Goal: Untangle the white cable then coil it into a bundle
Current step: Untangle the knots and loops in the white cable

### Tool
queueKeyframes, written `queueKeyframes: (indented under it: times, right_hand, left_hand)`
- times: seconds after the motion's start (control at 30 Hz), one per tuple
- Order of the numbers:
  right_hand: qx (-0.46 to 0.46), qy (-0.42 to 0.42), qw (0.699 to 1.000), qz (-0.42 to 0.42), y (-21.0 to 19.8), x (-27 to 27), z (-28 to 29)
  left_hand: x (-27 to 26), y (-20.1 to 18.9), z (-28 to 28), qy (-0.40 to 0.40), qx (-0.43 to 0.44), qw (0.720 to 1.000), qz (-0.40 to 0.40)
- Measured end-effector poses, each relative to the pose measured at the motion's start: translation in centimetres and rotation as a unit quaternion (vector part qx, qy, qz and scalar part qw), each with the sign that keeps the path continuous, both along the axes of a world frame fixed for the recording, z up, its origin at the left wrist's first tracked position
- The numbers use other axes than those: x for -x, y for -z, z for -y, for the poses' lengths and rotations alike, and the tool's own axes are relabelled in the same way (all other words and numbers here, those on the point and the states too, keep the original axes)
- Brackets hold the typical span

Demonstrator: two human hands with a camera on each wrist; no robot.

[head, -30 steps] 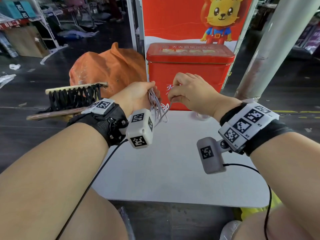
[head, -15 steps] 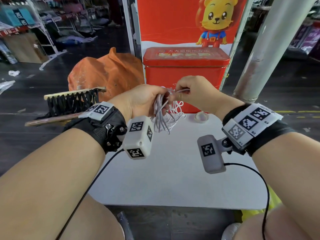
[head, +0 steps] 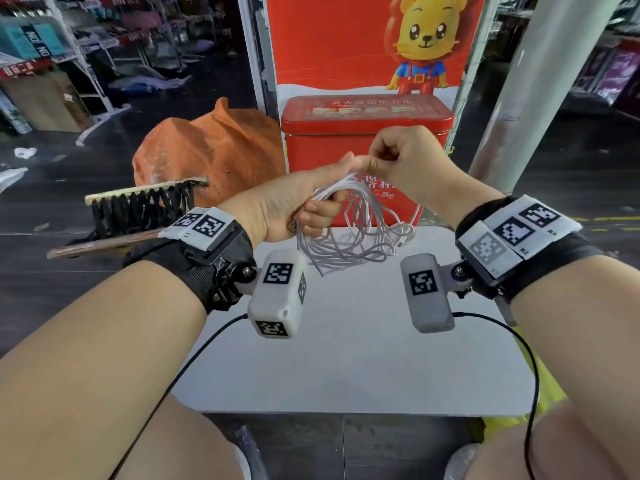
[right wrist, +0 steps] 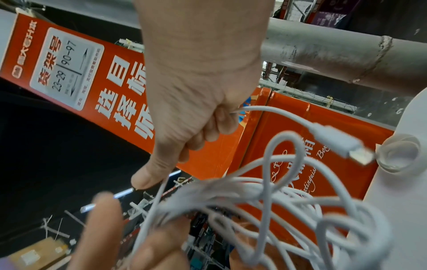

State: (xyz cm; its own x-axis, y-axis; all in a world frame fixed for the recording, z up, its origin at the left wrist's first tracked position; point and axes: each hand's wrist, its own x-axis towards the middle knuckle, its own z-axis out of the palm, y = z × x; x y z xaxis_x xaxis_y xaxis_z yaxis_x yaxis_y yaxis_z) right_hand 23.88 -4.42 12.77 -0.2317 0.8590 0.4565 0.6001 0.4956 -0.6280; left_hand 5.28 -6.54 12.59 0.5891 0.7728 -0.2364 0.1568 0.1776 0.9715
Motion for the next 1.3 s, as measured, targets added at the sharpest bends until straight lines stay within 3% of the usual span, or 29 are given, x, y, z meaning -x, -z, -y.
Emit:
queueKeyframes:
  times: [0.17,0.3,0.43,0.6,0.7,0.8,0.9,0.93,1.0,1.1,1.2,1.3]
  right_hand:
    - [0.039,0.010,0.999,-0.022,-0.1,-1.1,-0.2]
    - [0.131,0.031,0.981,-0.142,0.9,-2.1,-0.5]
    - [0.179,0.043,0.950,-0.252,1.5,-1.1,-0.8]
    - [0.151,0.031,0.959,-0.238,2.3,-0.2,-0.6]
    - [0.218,-0.026,0.948,-0.231,3.0,-0.1,-0.2]
    - [0.240,0.001,0.924,-0.299,2.9,0.1,-0.7]
    - [0.199,0.064,0.898,-0.388,2.1,-0.3,-1.0]
    - [0.187,0.054,0.908,-0.371,2.0,-0.4,-1.0]
    - [0.188,-0.024,0.951,-0.244,1.9,-0.2,-0.2]
    - [0.217,-0.162,0.960,-0.071,1.5,1.5,1.2]
    - [0.225,-0.148,0.963,0.001,1.4,2.5,1.5]
    - [0.238,-0.082,0.967,-0.047,2.2,2.1,1.3]
  left_hand:
    - [0.9,0.3,-0.3,-0.098,-0.056,0.994,-0.009]
    - [2.0,-0.2,-1.0,-0.188,-0.064,0.977,0.077]
    - [1.9,-0.6,-0.9,-0.213,-0.054,0.962,0.162]
    - [1.7,-1.5,-0.5,-0.219,-0.039,0.944,0.242]
    - [2.2,-2.0,-0.4,-0.223,-0.036,0.936,0.271]
    - [2.8,-2.2,-0.5,-0.207,-0.053,0.959,0.188]
    - [2.9,-1.6,-0.6,-0.163,-0.109,0.981,-0.008]
    - [2.7,-1.3,-0.5,-0.140,-0.121,0.981,-0.063]
    - [2.0,-0.7,0.0,-0.098,-0.121,0.981,-0.120]
    - [1.2,-0.3,0.5,-0.078,-0.093,0.988,-0.095]
    - [1.2,-0.3,0.2,-0.103,-0.090,0.990,-0.044]
    - [1.7,-0.4,-0.4,-0.208,-0.109,0.972,0.020]
